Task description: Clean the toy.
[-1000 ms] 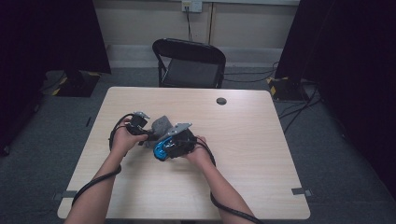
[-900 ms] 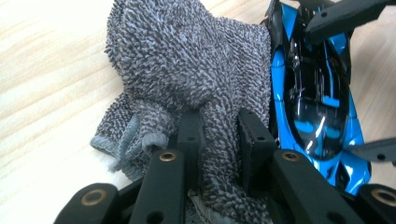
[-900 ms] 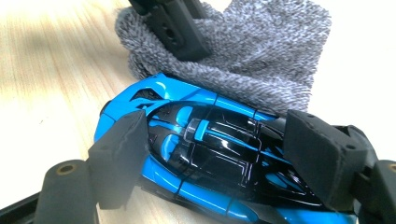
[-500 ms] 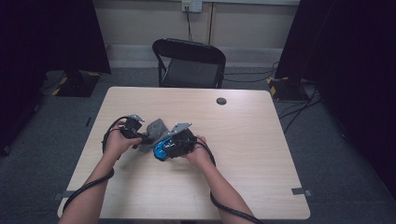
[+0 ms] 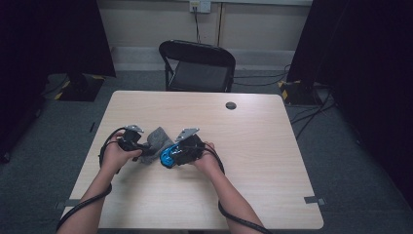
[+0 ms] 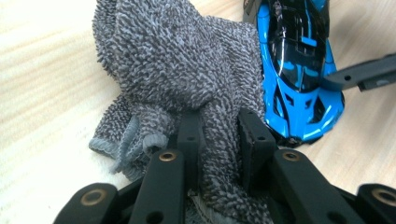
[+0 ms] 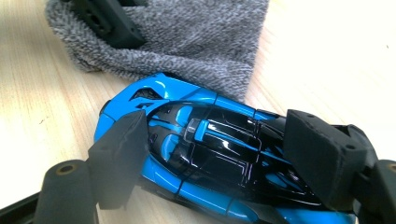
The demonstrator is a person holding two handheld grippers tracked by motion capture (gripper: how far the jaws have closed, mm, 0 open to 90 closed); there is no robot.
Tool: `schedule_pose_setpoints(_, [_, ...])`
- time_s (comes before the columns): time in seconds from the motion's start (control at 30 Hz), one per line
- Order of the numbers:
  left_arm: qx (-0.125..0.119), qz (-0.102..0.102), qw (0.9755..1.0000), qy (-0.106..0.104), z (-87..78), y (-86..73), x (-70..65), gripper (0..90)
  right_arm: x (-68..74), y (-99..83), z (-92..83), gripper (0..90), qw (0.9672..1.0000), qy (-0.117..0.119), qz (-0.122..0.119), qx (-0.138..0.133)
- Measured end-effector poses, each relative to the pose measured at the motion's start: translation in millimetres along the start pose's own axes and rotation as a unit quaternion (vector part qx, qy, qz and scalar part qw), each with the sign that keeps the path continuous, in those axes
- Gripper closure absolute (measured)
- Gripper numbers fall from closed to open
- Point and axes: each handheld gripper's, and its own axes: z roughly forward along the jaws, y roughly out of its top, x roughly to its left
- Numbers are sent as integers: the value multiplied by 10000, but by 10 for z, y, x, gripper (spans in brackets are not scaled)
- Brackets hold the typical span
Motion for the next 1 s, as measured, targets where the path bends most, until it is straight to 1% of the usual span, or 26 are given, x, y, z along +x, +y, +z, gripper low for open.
schedule_pose_setpoints(0.1, [-5,-40,10000,2,-40,-48,-7,734,8,2,2,223,10000,-7,-14,-3])
schedule_pose_setpoints(0.13, [24,-7,10000,5,-56,-59,-8,733,10,8,2,223,10000,-11,-21,21])
schedule_pose_setpoints(0.2, [12,-39,10000,6,-74,-85,-22,733,15,16,4,223,10000,-8,0,47])
schedule_pose_setpoints(0.27, [33,-16,10000,5,-100,-113,-28,733,16,19,3,223,10000,-3,3,66])
schedule_pose_setpoints(0.5, [-64,-85,9999,-8,-149,-207,-52,732,19,21,4,223,10000,-7,-6,69])
schedule_pose_setpoints(0.7, [-19,-16,10000,-14,-197,-260,-98,732,18,25,6,223,10000,-6,-15,75])
schedule_pose_setpoints(1.0, [13,16,10000,-32,-288,-373,-166,732,17,30,6,223,10000,-2,-10,91])
